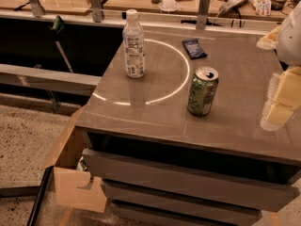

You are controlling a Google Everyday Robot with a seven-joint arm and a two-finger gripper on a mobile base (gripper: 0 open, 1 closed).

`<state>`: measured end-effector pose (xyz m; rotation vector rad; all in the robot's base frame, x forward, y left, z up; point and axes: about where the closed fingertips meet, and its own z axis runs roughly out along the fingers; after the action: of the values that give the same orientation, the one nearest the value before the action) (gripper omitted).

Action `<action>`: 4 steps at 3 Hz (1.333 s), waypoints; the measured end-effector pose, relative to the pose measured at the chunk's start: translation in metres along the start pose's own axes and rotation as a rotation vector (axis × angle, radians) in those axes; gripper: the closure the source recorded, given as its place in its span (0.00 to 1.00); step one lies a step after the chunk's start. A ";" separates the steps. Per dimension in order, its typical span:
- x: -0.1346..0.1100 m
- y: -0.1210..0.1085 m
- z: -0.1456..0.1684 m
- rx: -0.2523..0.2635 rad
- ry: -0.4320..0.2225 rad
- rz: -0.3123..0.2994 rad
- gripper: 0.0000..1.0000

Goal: Move rxbar blueberry near blue plastic bottle

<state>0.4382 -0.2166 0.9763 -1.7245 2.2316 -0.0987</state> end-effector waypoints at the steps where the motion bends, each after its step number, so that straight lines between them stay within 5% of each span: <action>1: 0.000 0.000 0.000 0.000 0.000 0.000 0.00; 2: 0.006 -0.027 0.001 0.025 -0.097 0.097 0.00; 4: 0.044 -0.131 0.015 0.139 -0.421 0.391 0.00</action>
Offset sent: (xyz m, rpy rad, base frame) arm 0.0786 -0.0454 0.0151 0.3607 -0.0986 -0.2364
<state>0.5545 -0.2915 0.9855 -1.0892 2.1322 0.1787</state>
